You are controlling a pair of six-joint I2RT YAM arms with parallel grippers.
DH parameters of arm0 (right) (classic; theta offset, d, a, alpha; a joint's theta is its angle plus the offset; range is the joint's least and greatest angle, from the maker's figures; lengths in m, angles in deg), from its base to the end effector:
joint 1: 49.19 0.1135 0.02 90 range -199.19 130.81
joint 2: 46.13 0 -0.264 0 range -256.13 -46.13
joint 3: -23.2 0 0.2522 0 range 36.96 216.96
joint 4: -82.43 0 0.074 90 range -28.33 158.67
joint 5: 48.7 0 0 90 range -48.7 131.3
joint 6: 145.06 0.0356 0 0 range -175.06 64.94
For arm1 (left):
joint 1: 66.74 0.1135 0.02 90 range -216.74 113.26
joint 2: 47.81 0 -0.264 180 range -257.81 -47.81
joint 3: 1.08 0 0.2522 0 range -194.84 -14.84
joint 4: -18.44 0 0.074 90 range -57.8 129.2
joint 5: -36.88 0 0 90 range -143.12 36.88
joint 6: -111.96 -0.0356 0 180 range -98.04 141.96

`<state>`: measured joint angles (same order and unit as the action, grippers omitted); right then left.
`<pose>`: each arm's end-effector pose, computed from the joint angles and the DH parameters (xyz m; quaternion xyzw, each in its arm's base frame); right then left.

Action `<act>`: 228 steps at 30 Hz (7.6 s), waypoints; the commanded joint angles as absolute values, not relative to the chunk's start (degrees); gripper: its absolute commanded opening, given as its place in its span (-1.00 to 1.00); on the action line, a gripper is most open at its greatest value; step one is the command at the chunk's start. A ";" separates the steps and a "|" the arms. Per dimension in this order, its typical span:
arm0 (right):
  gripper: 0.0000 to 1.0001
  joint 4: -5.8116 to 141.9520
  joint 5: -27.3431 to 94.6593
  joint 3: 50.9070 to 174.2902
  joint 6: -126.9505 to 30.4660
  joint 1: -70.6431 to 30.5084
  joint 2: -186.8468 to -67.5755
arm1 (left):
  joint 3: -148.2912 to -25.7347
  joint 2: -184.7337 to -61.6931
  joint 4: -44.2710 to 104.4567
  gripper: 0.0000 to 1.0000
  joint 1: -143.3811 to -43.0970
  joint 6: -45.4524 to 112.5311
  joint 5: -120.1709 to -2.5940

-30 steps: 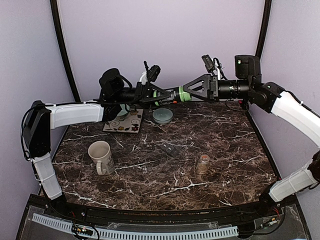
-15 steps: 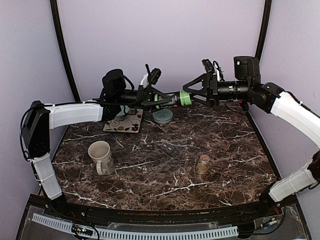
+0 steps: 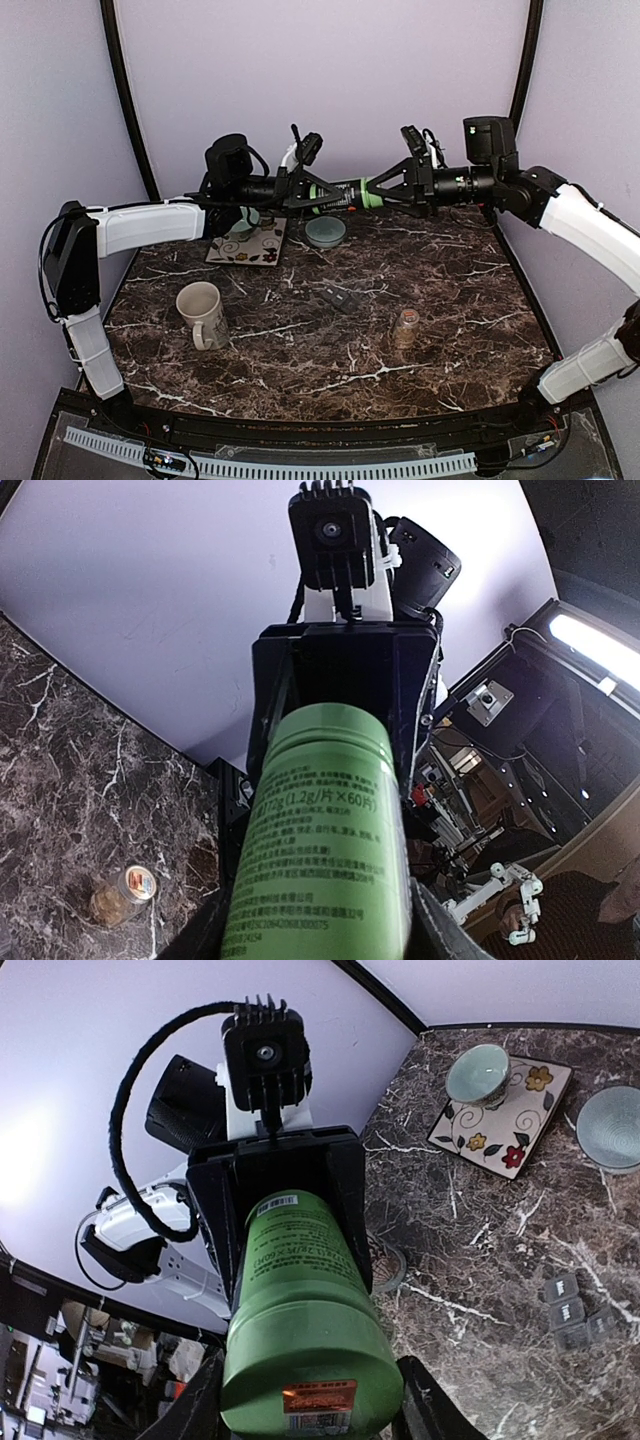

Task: Sort the pills into containers
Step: Unscrew the lid of the pill bottle, then pour the pill into the compartment of the pill container.

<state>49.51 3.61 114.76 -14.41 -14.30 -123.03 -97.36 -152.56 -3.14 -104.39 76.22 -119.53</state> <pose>0.2346 0.1901 0.4024 -0.1505 0.7755 0.5466 0.2780 0.3147 -0.2840 0.3517 0.3493 0.5767 -0.7078 0.2108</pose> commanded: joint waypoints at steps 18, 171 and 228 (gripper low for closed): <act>-0.57 48.60 8.05 112.94 -50.09 -13.73 -116.97 | -102.91 -152.59 -19.99 -1.00 -104.35 93.17 -124.46; -0.58 59.82 18.65 84.44 -39.56 -26.08 -110.62 | -62.08 -152.98 -17.29 -1.00 -120.88 71.46 -55.01; -0.59 61.73 17.66 82.32 -38.70 -26.89 -111.05 | -64.91 -156.70 -9.78 -1.00 -120.94 70.24 -54.46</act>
